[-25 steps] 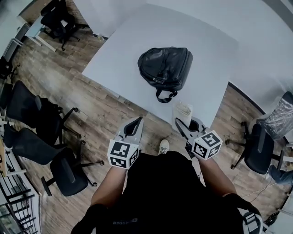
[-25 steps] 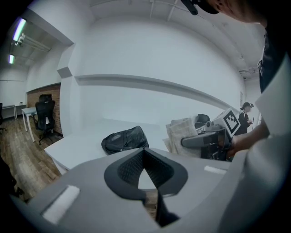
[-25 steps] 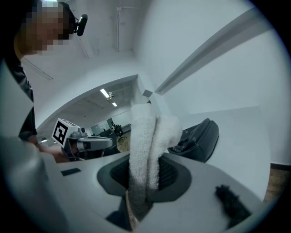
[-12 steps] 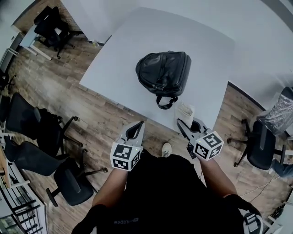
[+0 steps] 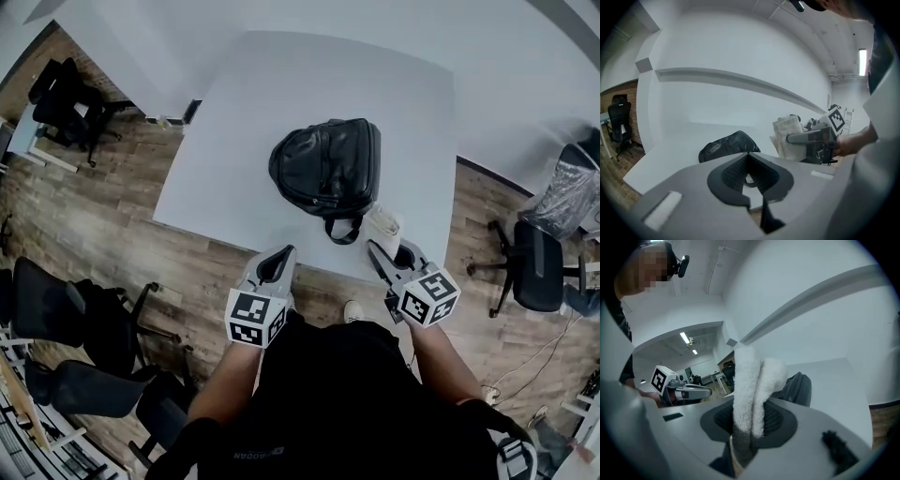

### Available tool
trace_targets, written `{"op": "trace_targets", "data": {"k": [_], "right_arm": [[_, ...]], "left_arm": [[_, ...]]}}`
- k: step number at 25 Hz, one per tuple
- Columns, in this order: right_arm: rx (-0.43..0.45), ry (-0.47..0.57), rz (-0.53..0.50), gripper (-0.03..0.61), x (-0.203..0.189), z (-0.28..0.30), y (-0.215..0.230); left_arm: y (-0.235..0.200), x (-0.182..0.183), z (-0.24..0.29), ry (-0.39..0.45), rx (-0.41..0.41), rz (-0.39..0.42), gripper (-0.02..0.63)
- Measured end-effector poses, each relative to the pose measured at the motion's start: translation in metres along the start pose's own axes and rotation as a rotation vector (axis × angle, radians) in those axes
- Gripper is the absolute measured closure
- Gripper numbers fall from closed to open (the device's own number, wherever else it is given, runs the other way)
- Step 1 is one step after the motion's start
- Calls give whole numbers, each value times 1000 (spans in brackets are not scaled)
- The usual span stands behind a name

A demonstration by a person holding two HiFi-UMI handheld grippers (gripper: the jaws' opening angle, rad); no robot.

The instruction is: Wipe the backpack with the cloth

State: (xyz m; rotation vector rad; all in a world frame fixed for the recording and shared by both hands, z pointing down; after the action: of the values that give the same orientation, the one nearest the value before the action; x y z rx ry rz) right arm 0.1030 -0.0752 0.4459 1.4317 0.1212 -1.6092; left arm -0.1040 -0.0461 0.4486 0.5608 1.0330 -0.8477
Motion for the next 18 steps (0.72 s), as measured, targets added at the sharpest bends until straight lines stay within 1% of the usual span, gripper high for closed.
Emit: {"op": "trace_targets", "data": {"k": [3,6,11,15,18], "right_arm": [[-51,28,1,491,5,15,-4],[-107,65,-2,491,15,27,-7],[-187,130,-11,491,29,42,-24],[-248,157,-43,491,32,51,-36],[-293,163,-57,491,30,52,-39]], "left_arm": [[-25,4,1,17,-36,25,607],[-53,8,2,37,-56,52,607],[-93,12,-2,53,-107,99,607],[-106,8,1,62,-173,131,607],[-109,4,7,53,-215,150,606]]}}
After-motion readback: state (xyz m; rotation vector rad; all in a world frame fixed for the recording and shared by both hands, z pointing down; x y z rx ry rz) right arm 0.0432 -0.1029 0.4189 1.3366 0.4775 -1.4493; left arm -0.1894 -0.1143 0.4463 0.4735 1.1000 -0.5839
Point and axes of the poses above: the fingertips, and each gripper's own axes: z forward along the fingers, y to its right, x out of its top, the point moved 4 cm from there along -z, backward along the fingers, and after that the axes turned 11 degrees about z, right-handed, at the moved point
